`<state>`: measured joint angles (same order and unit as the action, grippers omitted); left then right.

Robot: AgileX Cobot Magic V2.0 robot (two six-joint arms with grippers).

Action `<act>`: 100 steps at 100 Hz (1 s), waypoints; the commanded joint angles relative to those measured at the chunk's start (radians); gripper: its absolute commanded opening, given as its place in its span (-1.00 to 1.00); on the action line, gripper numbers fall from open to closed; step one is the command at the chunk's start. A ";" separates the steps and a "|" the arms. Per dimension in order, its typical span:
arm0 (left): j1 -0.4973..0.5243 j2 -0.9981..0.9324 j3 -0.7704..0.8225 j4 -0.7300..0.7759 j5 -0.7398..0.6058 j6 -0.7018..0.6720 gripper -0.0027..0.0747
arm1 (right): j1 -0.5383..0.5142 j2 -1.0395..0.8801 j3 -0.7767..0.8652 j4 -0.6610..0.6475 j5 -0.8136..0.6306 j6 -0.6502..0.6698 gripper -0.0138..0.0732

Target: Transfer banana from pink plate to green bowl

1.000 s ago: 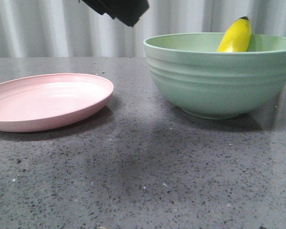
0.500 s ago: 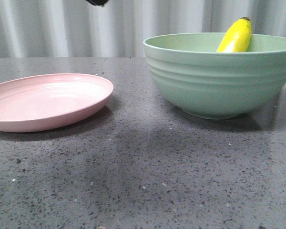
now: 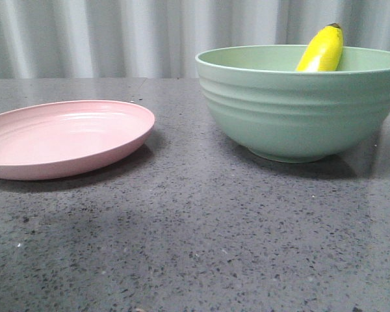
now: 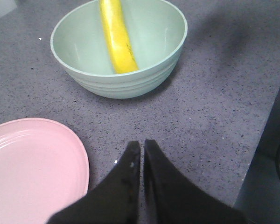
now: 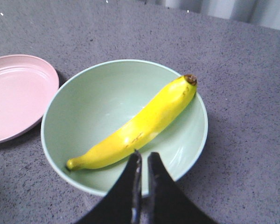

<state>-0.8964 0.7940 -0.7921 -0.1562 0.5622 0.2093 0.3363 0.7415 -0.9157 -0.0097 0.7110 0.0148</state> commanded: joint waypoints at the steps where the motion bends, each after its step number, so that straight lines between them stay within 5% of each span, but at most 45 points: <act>1: -0.005 -0.093 0.050 -0.015 -0.130 -0.016 -0.98 | 0.002 -0.098 0.063 0.001 -0.135 -0.003 -0.84; 49: -0.005 -0.608 0.433 -0.015 -0.245 -0.016 -0.98 | 0.002 -0.617 0.503 -0.022 -0.346 -0.003 -0.84; 100: -0.005 -0.711 0.456 0.002 -0.244 -0.016 -0.98 | 0.002 -0.707 0.562 -0.029 -0.331 -0.003 -0.84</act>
<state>-0.8964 0.0735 -0.3120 -0.1488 0.4005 0.2034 0.3363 0.0226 -0.3274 -0.0260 0.4604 0.0148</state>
